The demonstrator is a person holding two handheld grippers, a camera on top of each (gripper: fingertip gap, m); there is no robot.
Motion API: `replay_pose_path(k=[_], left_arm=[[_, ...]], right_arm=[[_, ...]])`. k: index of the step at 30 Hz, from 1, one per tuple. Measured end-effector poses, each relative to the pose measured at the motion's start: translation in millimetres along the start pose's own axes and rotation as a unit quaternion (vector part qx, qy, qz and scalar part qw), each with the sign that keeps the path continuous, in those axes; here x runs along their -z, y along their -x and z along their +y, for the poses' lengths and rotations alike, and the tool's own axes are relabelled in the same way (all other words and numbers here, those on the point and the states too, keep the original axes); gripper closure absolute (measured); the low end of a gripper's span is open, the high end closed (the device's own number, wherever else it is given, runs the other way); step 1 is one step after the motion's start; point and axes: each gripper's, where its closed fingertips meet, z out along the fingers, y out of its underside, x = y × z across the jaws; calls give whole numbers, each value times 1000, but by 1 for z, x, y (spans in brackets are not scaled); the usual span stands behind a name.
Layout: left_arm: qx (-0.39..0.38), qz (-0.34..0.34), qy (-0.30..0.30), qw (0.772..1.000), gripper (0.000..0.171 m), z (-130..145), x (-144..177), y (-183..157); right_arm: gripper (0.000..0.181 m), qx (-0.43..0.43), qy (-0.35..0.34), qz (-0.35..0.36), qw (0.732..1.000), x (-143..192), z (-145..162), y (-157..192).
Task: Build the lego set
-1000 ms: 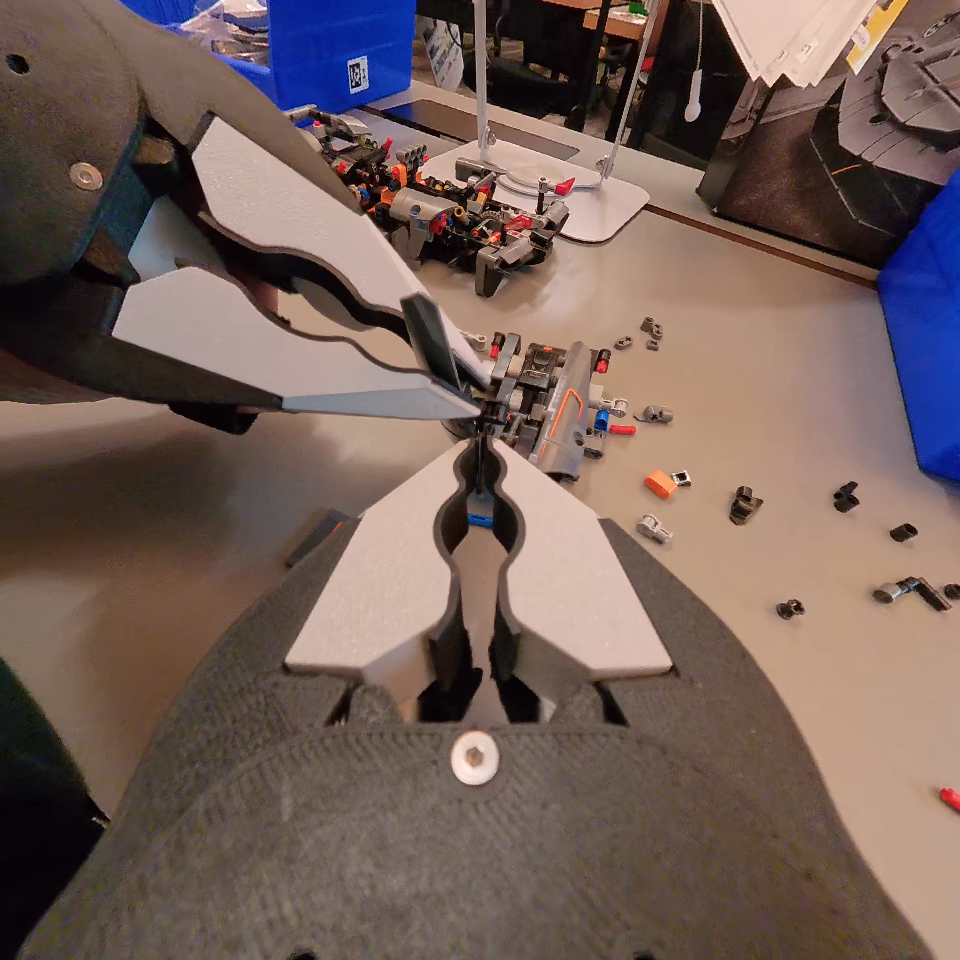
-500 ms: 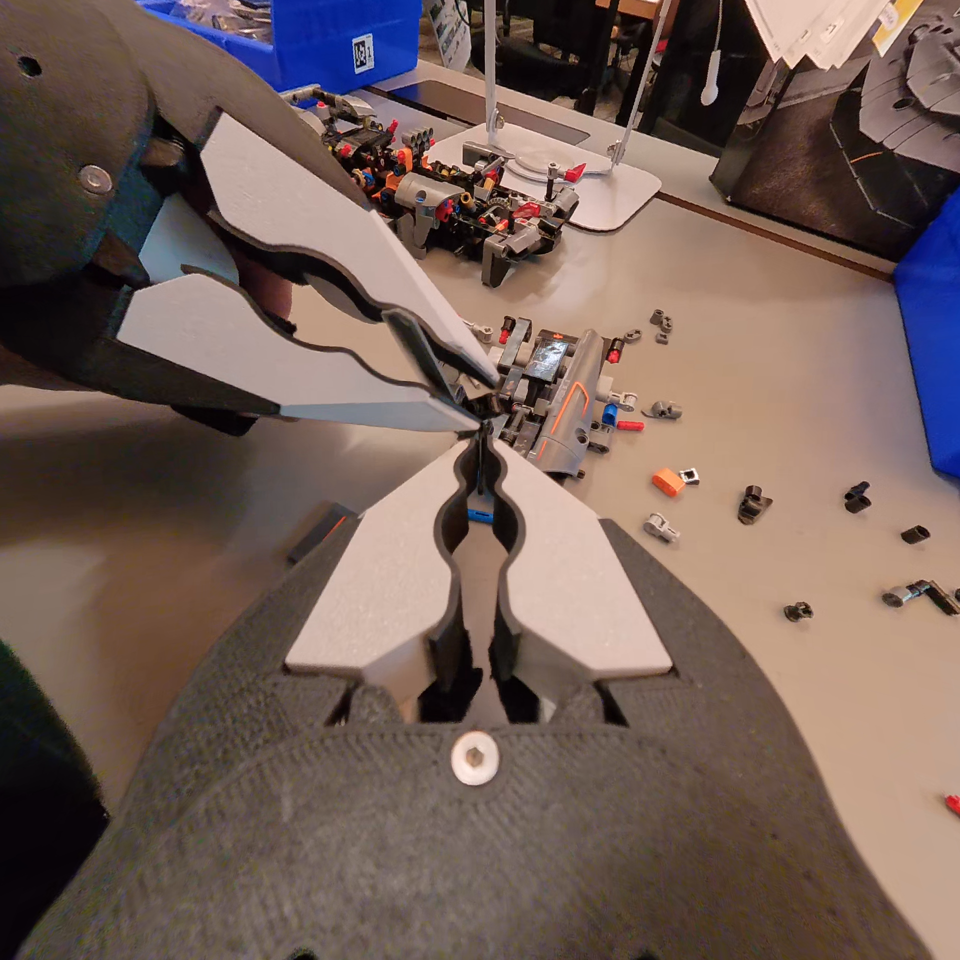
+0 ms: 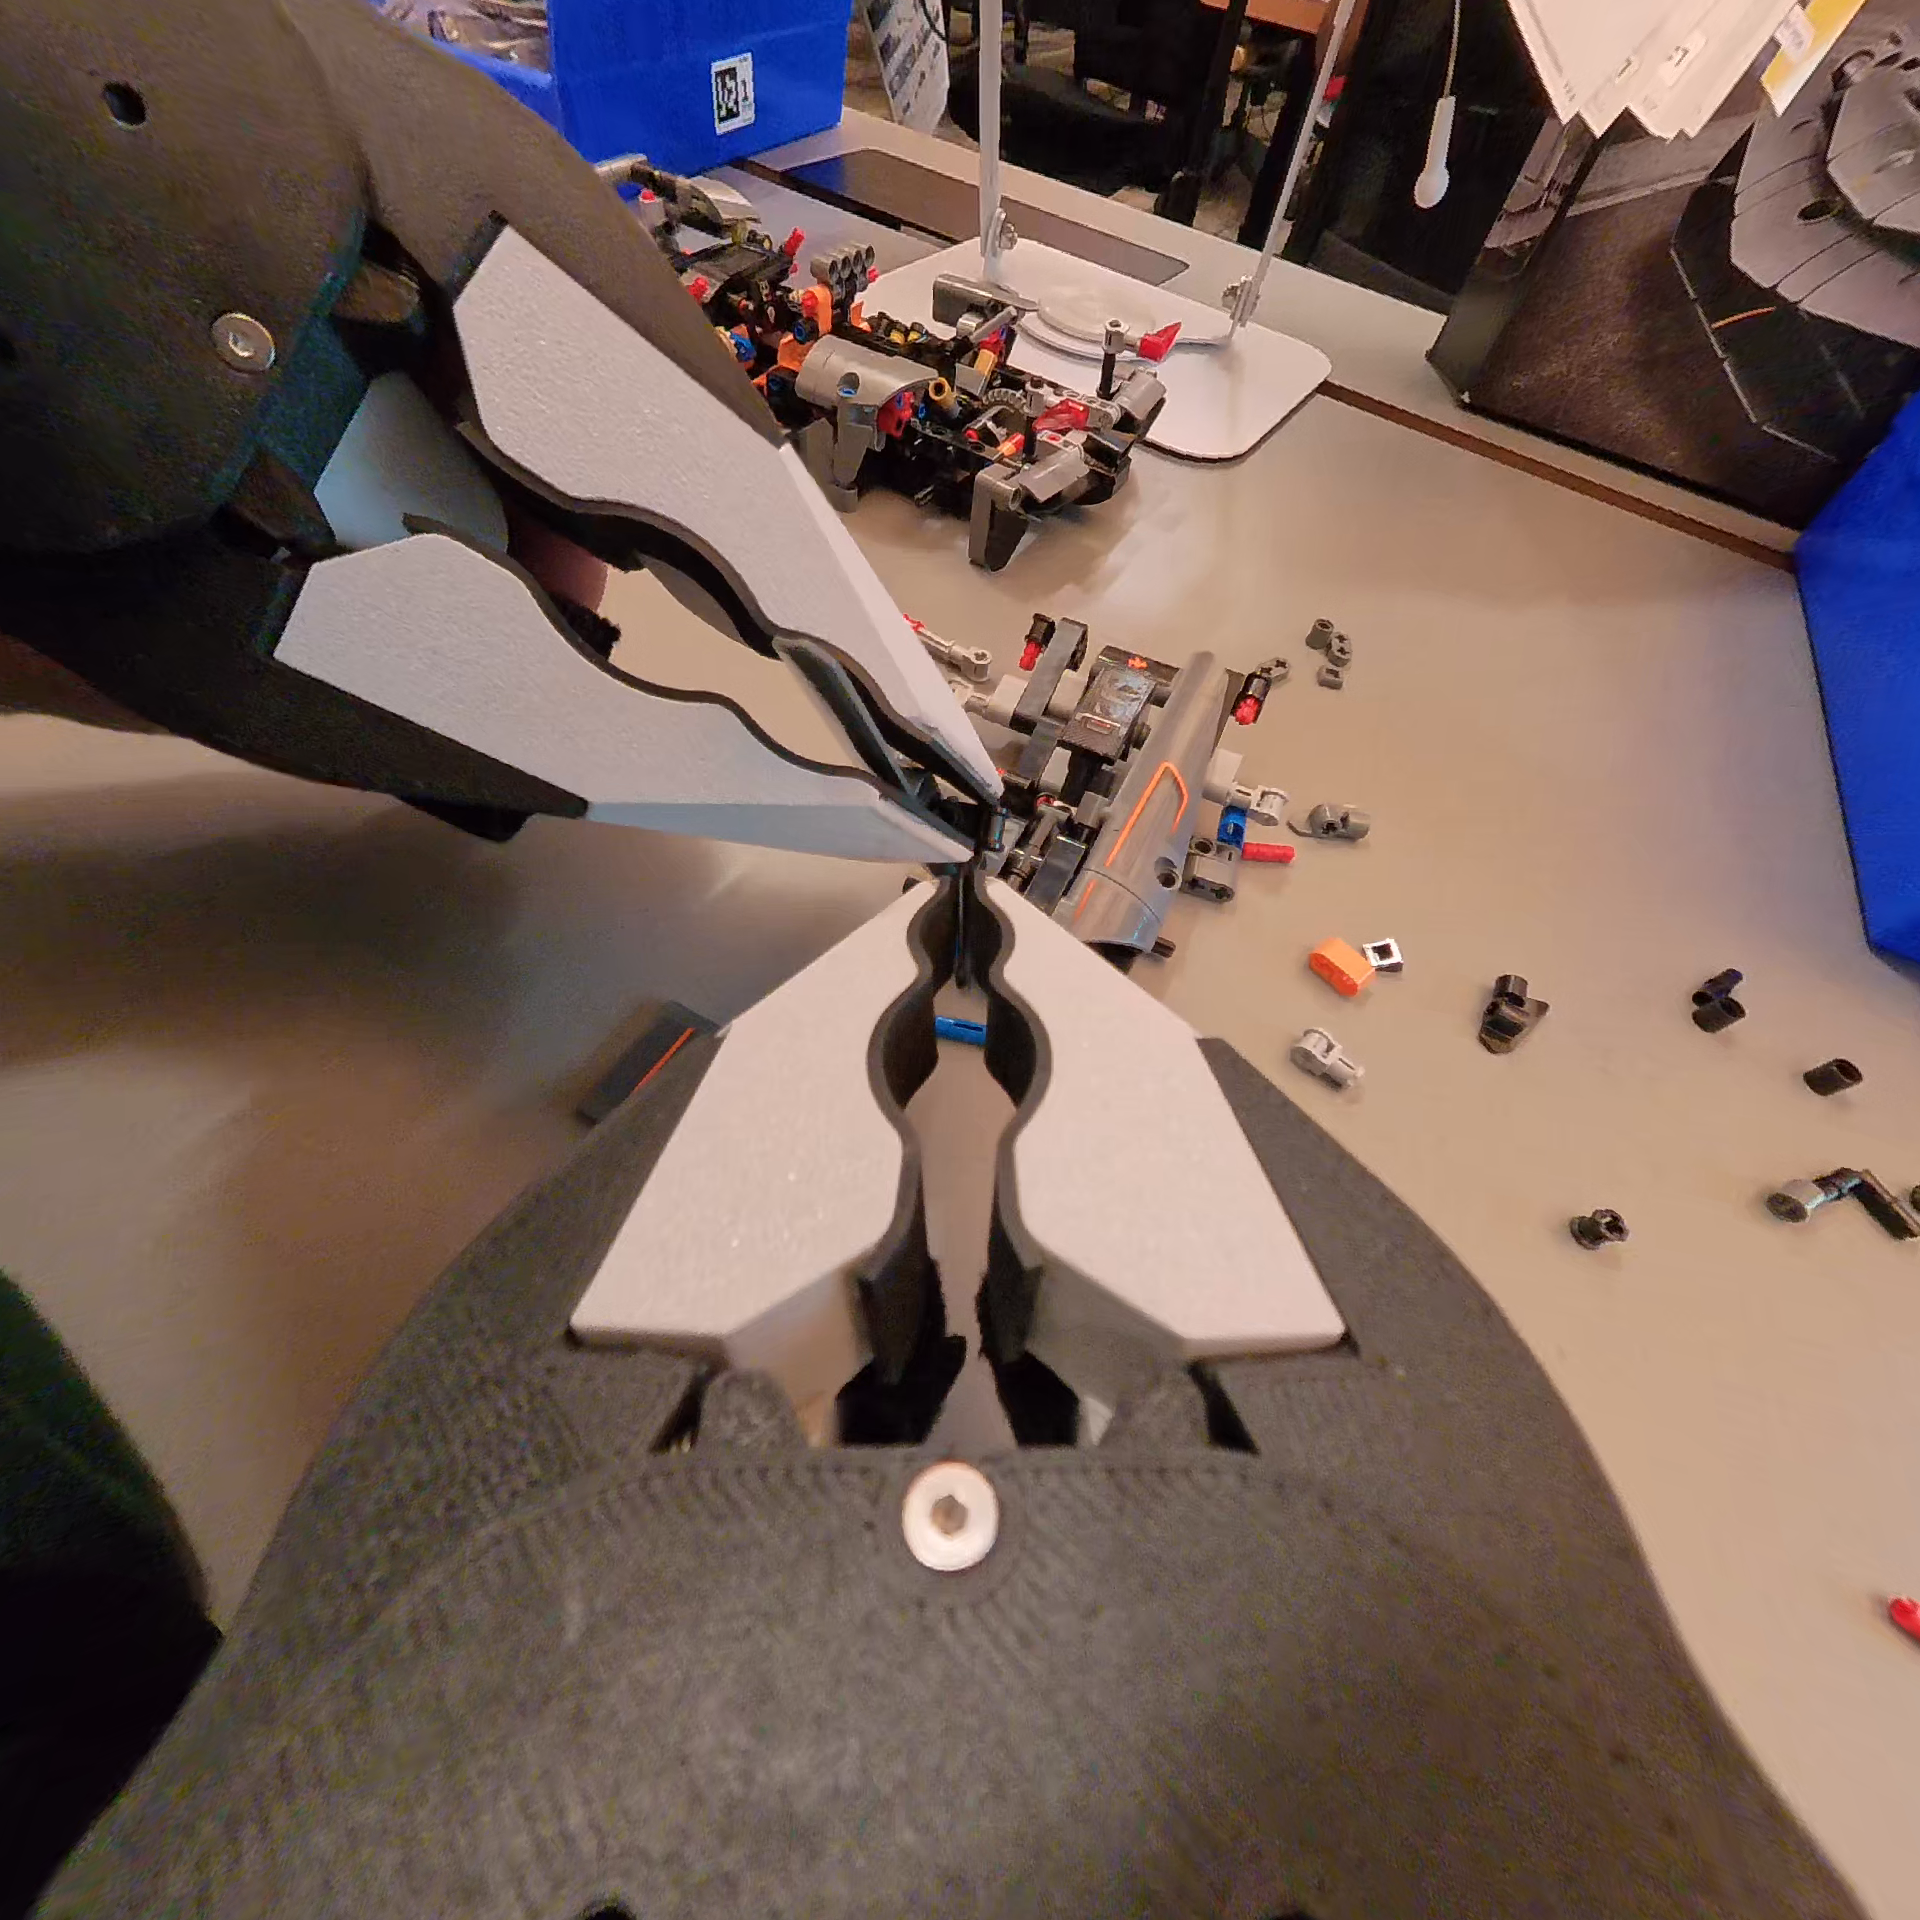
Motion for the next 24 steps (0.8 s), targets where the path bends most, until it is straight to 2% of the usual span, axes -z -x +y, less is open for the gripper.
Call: replay_pose_path(k=[4,15,24], left_arm=[[-2,11,-6,1000,166,-1,1,1],[81,31,-37,996,167,-7,5,8],[83,25,-43,995,167,-11,7,9]], right_arm=[[181,2,-4,4,1000,0,-1,-2],[181,29,-37,6,999,3,-10,-1],[181,31,-50,0,998,5,-13,0]])
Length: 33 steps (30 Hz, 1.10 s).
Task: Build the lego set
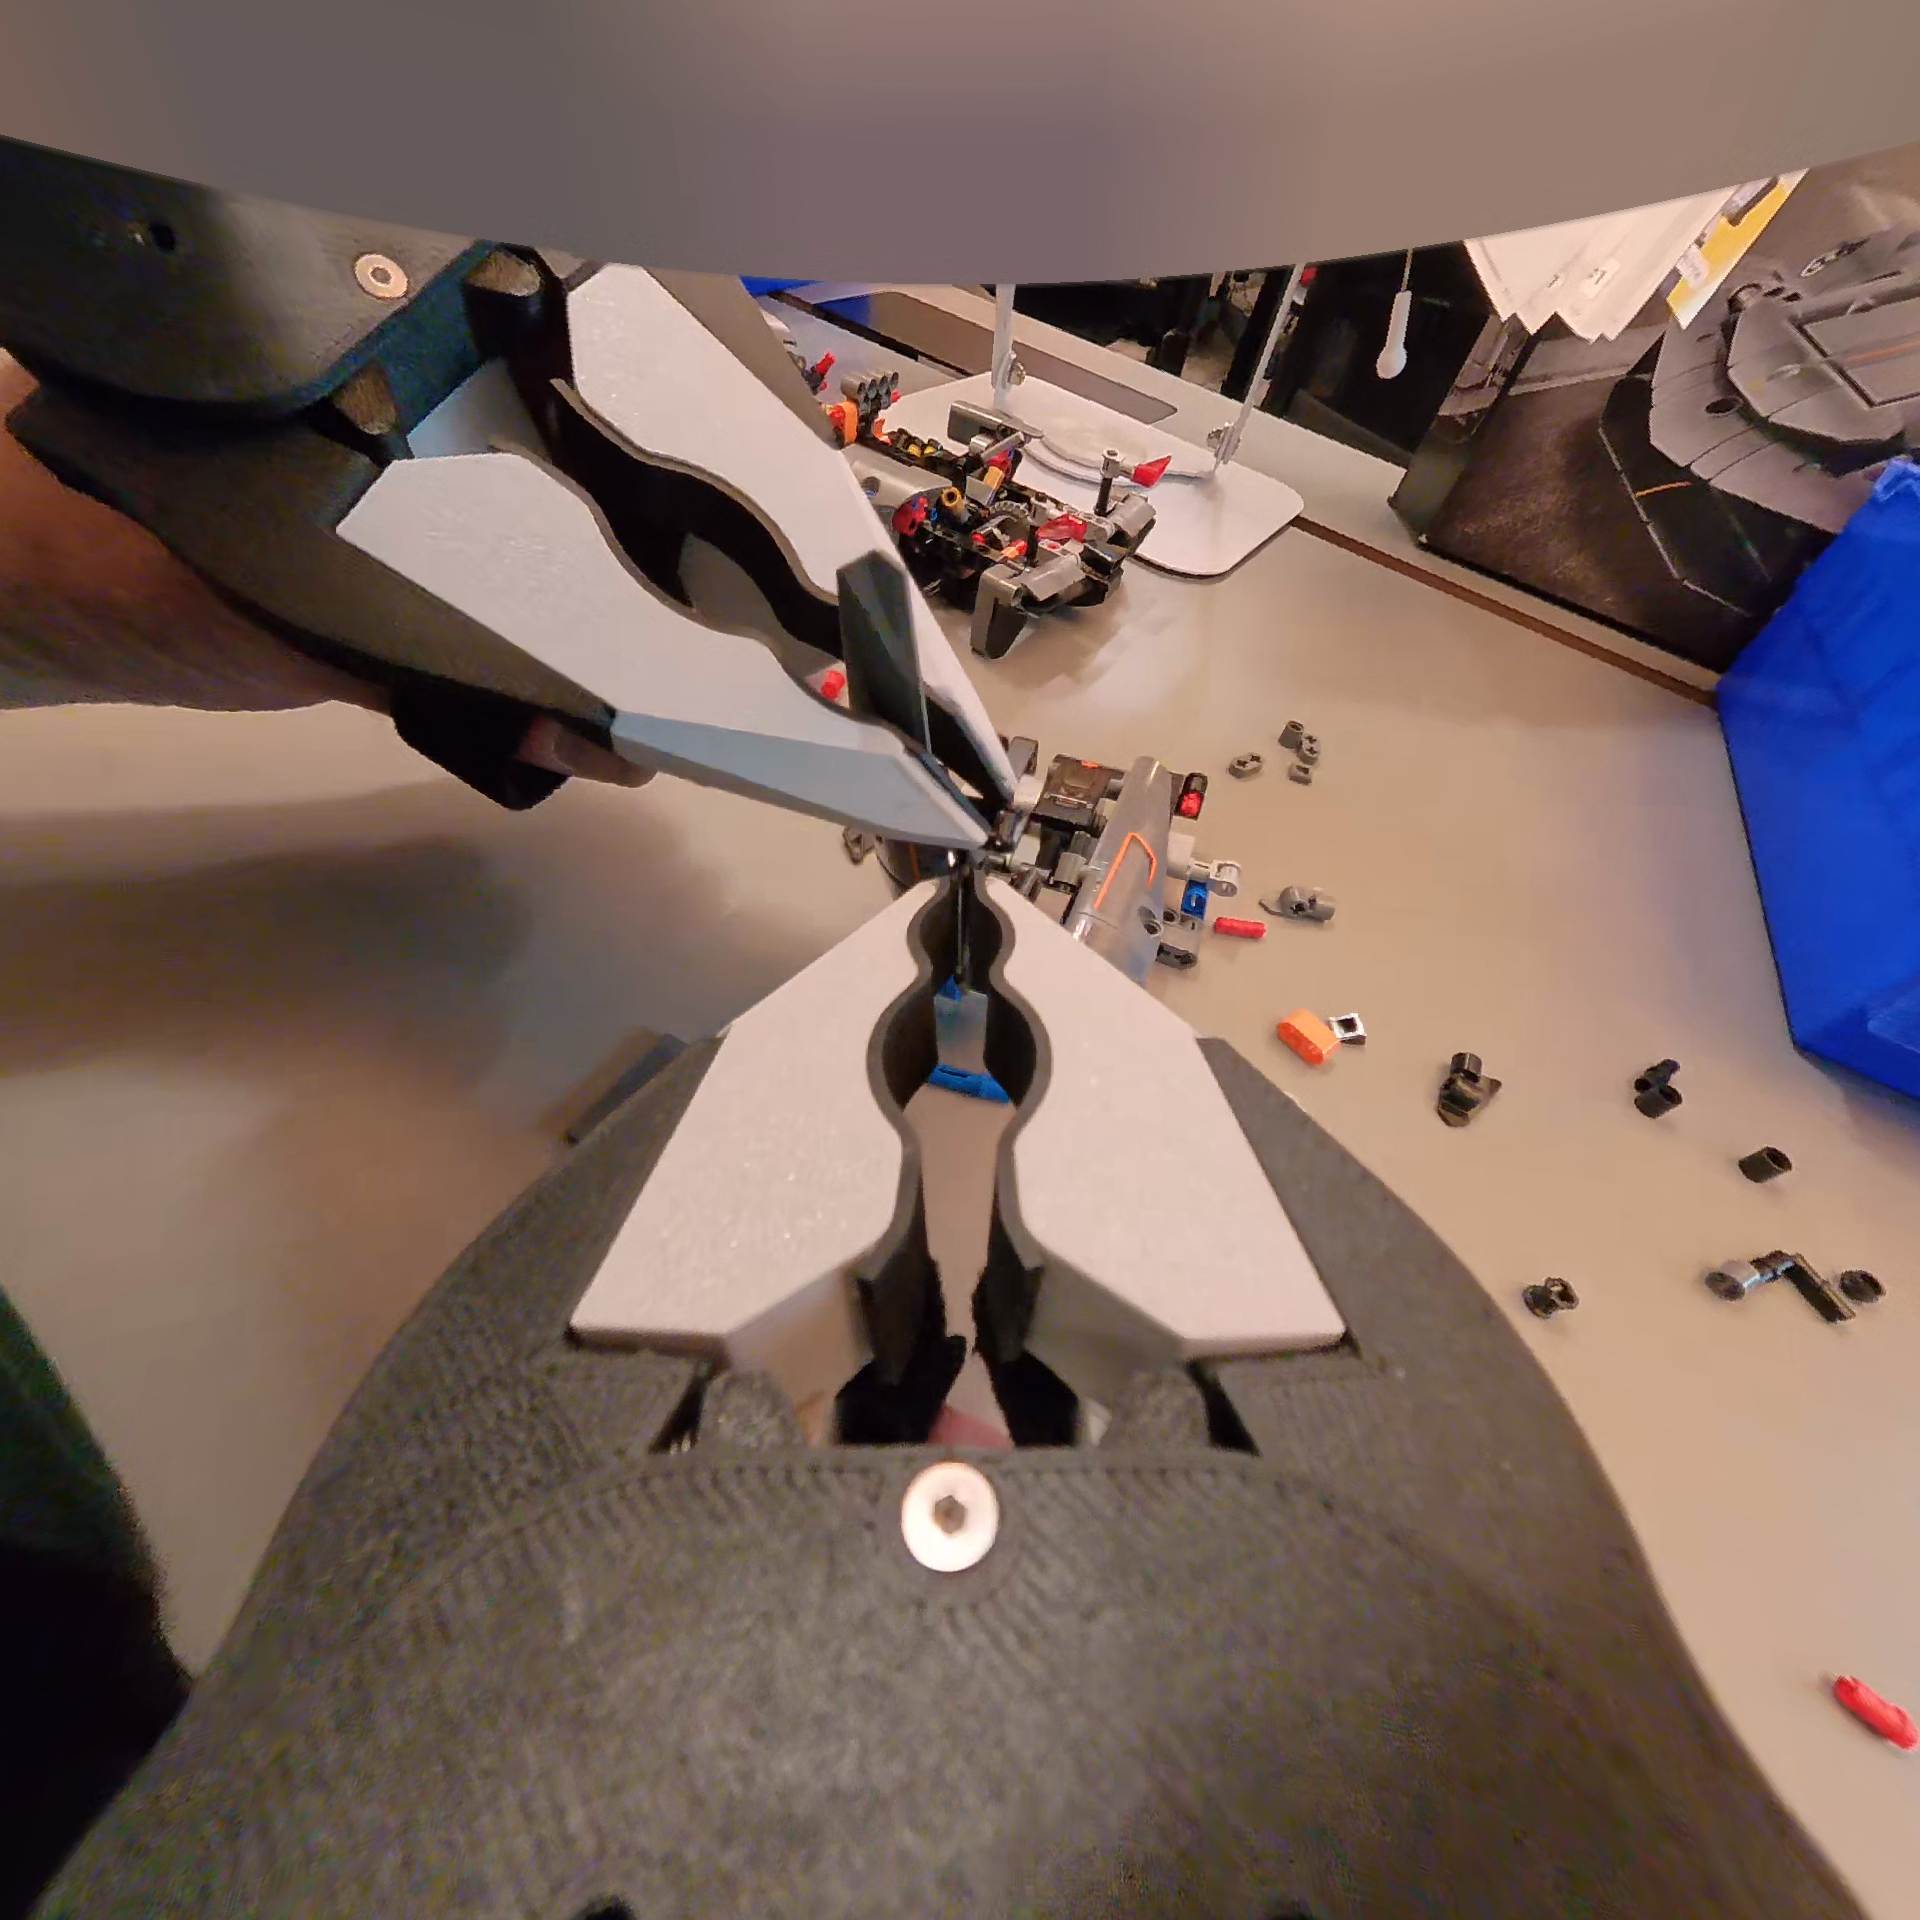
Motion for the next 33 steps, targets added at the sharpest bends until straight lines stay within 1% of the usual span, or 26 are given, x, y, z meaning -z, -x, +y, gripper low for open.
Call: replay_pose_path(k=[8,13,25,33], left_arm=[[-42,-12,16,999,167,2,0,-1],[-38,-17,14,999,167,1,1,-1],[-77,-25,32,996,167,3,2,-3],[-81,-23,36,996,167,4,1,-4]], right_arm=[[181,0,1,-5,1000,0,0,1],[181,1,-1,-6,1000,0,0,2],[181,6,1,-6,1000,0,0,3],[181,12,0,-7,1000,1,0,4]])
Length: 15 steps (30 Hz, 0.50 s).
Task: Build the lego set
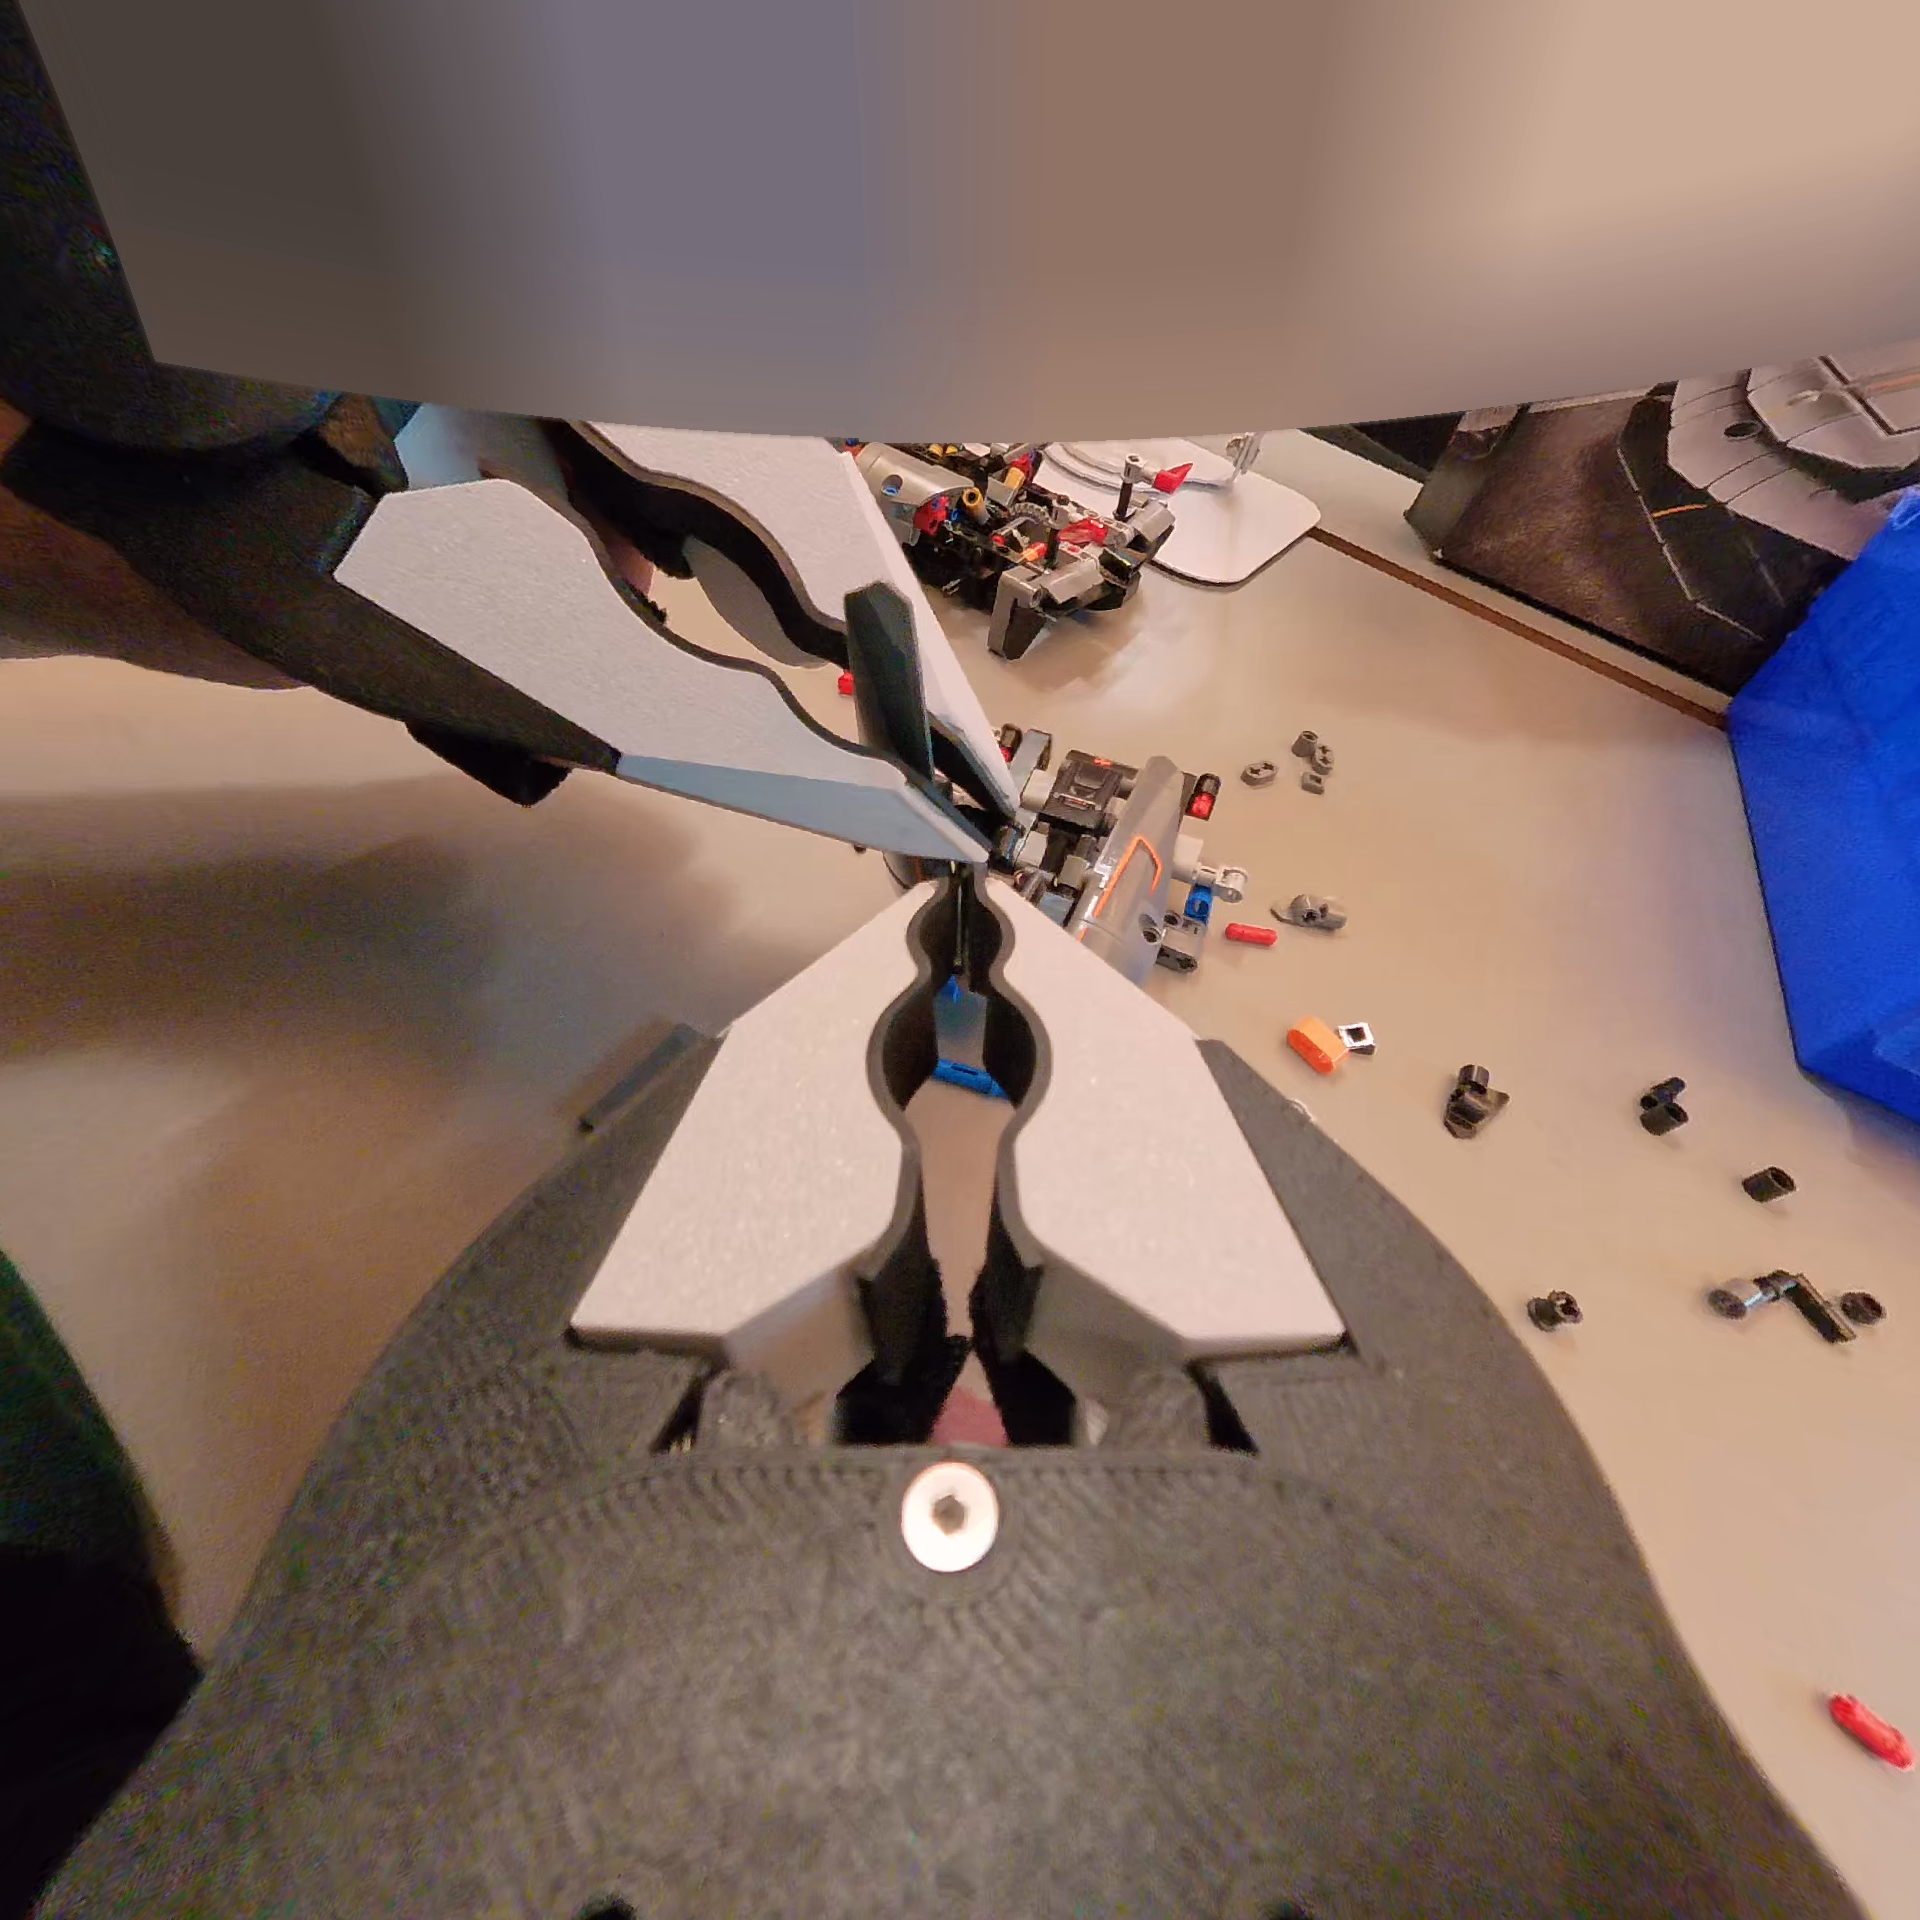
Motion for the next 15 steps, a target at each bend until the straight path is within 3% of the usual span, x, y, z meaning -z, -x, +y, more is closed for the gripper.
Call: replay_pose_path(k=[15], left_arm=[[-1,67,-14,998,167,-3,4,-3]], right_arm=[[181,-2,-20,-22,1000,4,-5,4]])
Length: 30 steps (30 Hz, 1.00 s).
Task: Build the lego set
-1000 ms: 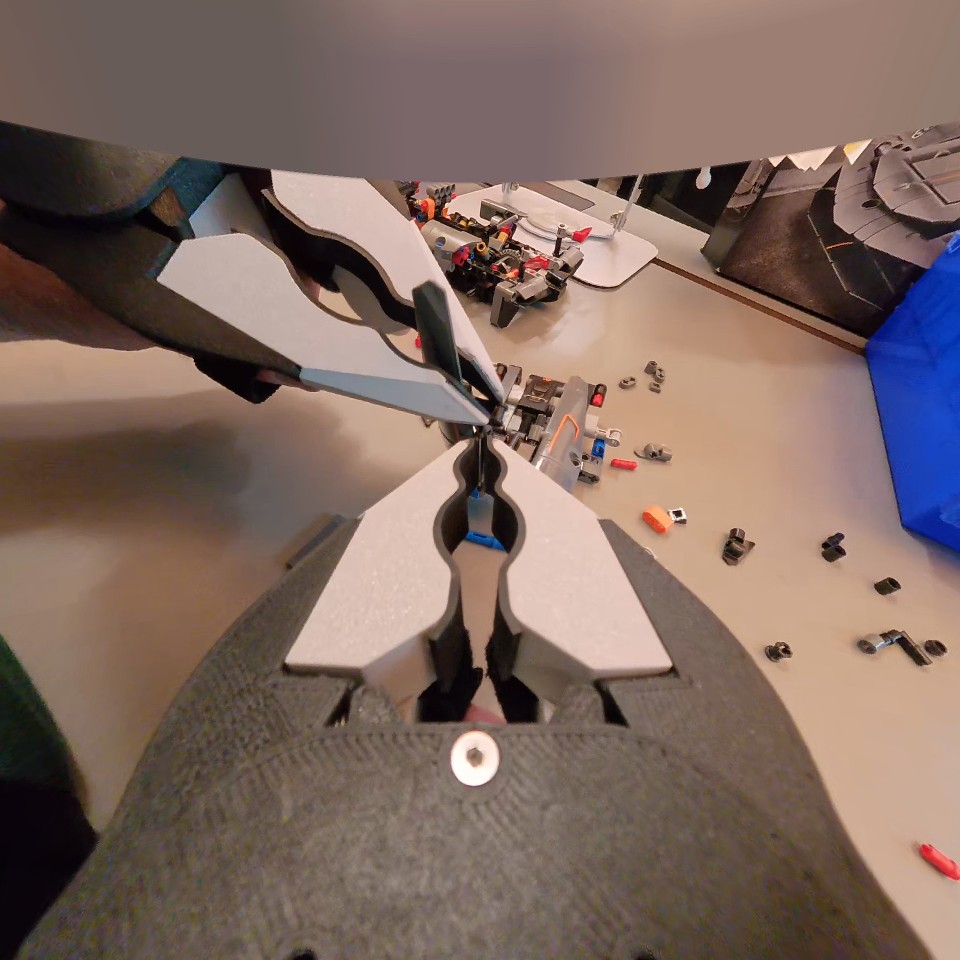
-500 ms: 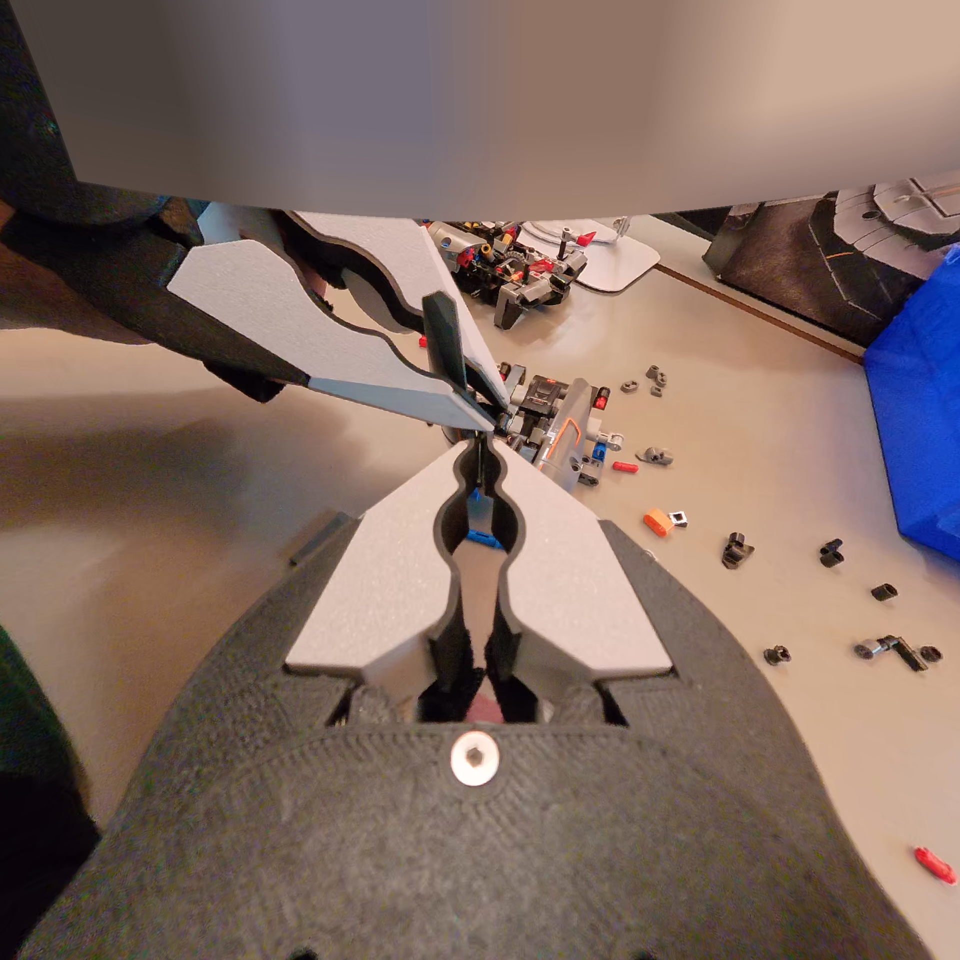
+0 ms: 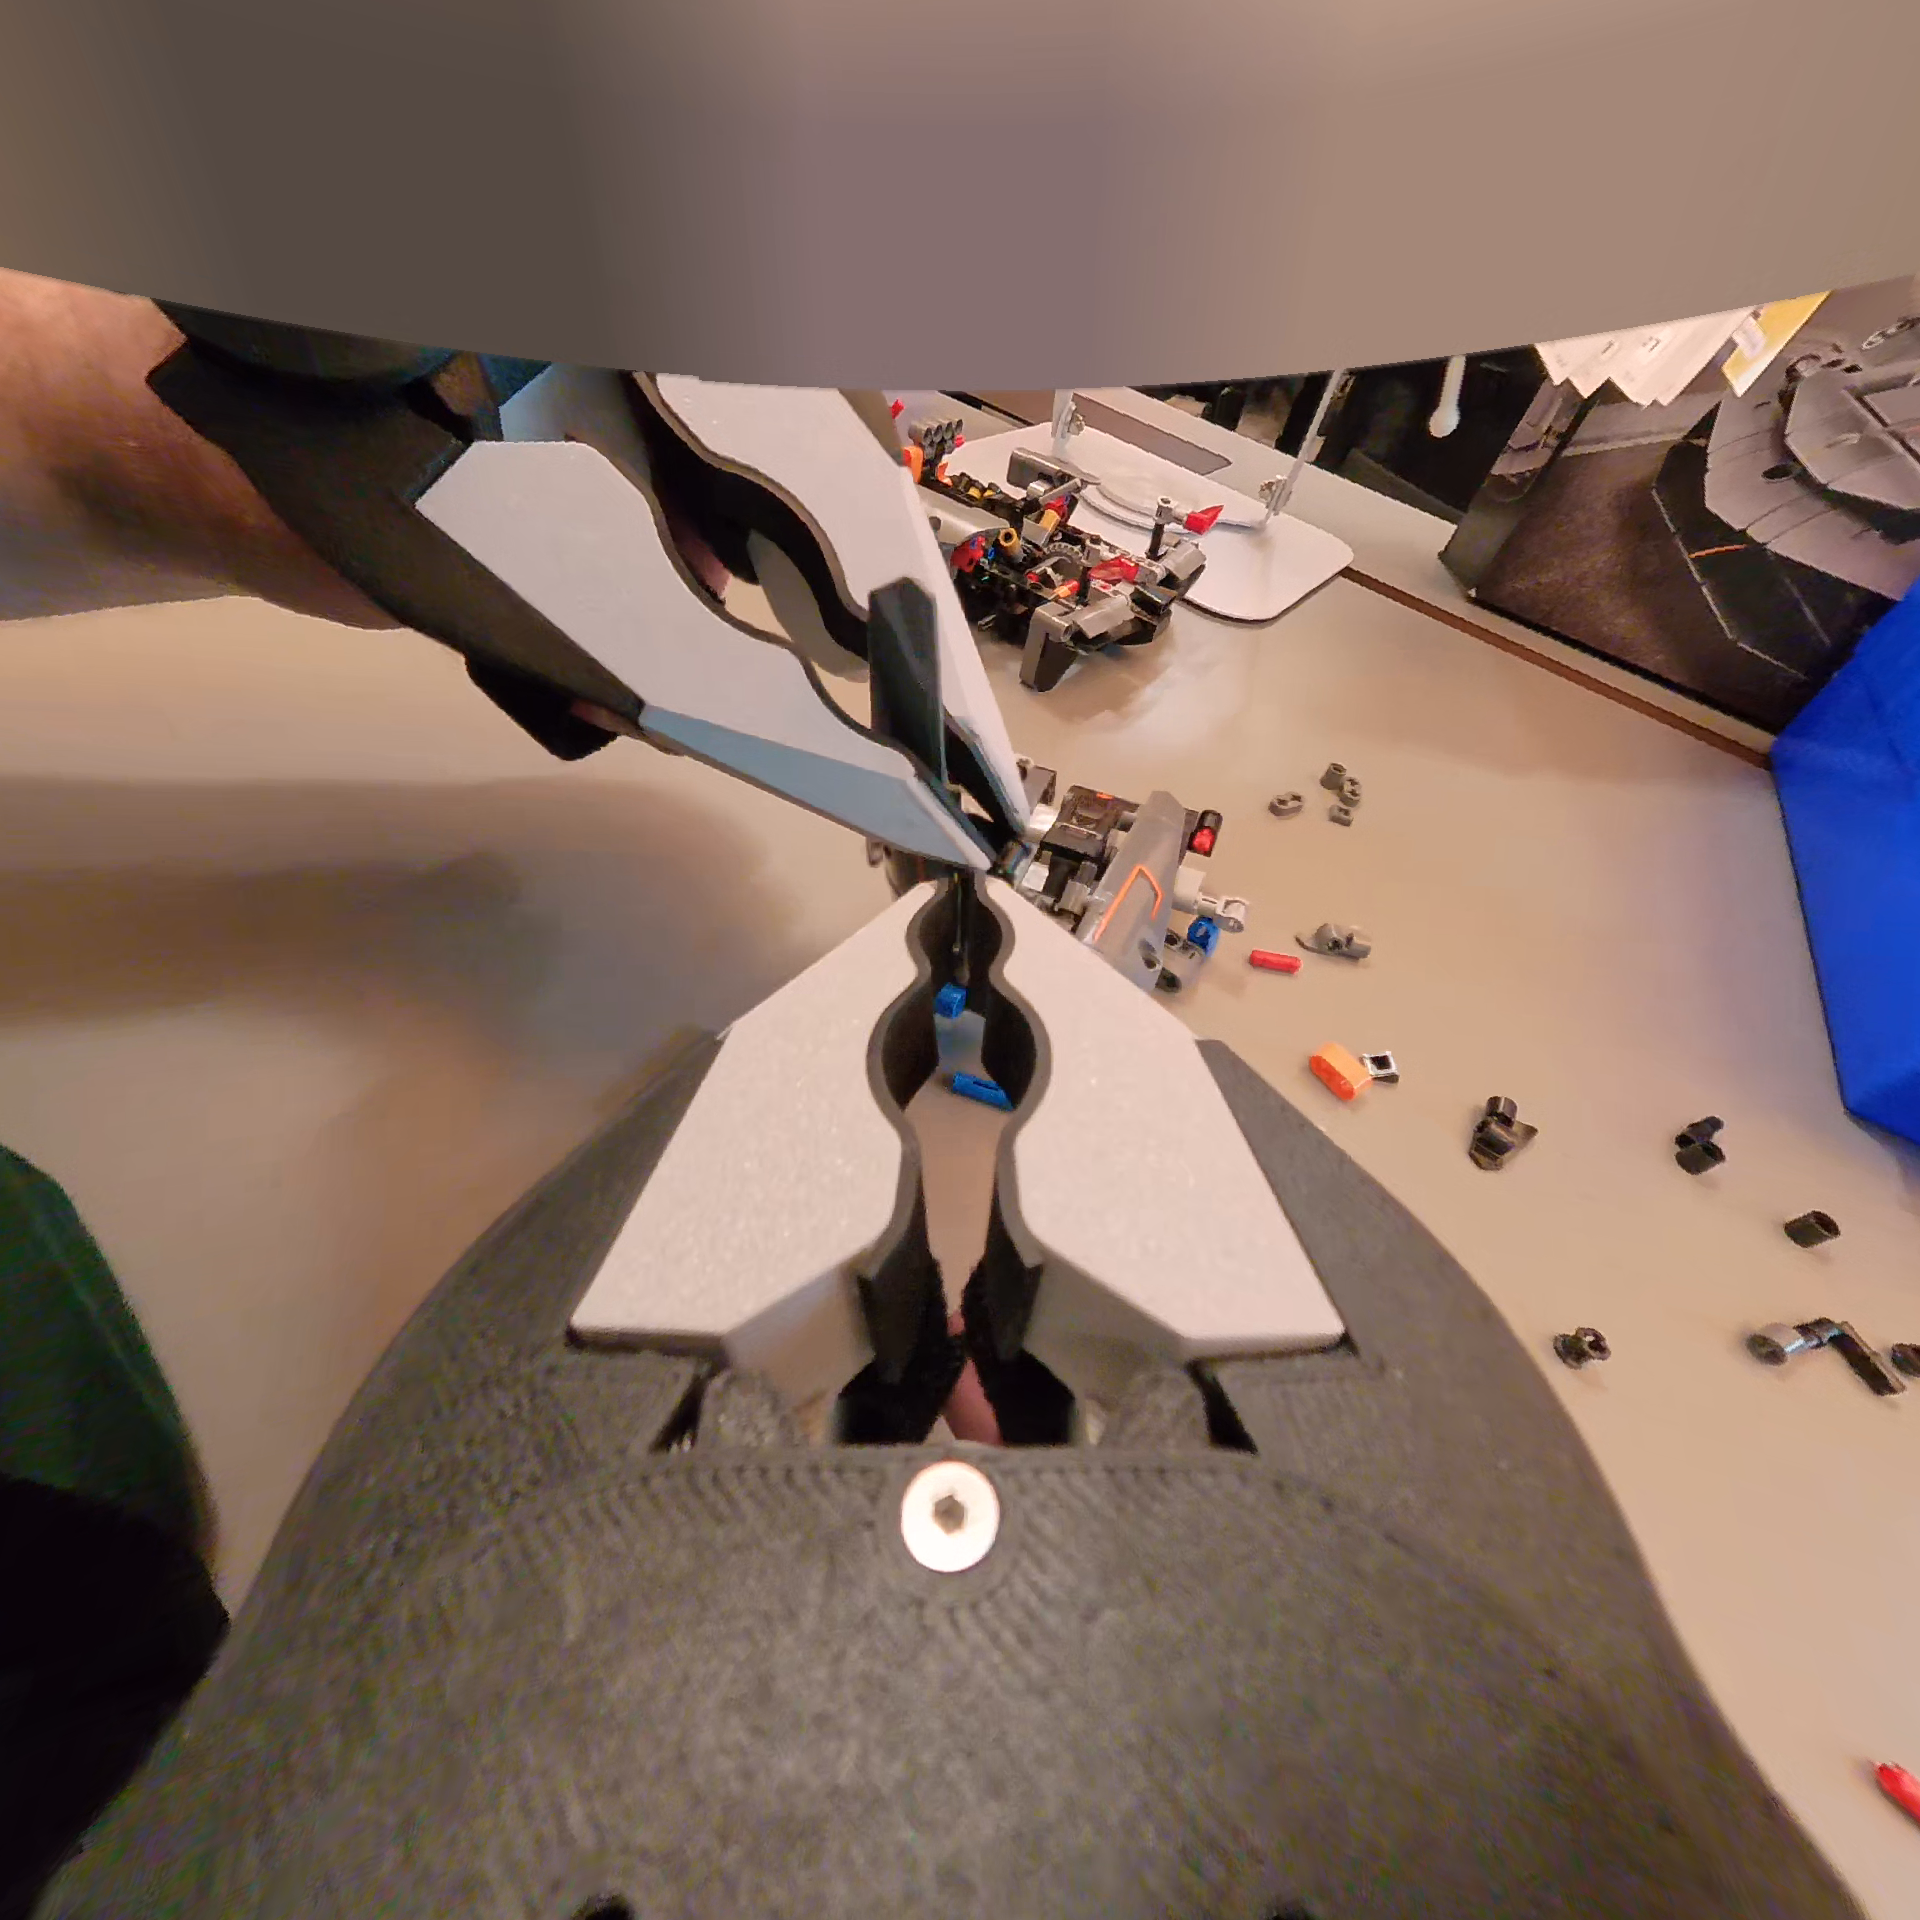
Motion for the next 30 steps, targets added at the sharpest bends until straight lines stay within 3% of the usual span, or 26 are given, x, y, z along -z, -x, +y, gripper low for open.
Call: replay_pose_path(k=[13,23,30], left_arm=[[7,21,9,1000,167,3,0,-3],[31,-7,-6,999,158,-1,5,0],[34,-21,-10,999,170,-4,9,3]], right_arm=[[181,4,4,-9,1000,-1,1,3],[181,13,9,-7,1000,-3,3,4],[181,16,9,-7,1000,-3,3,4]])
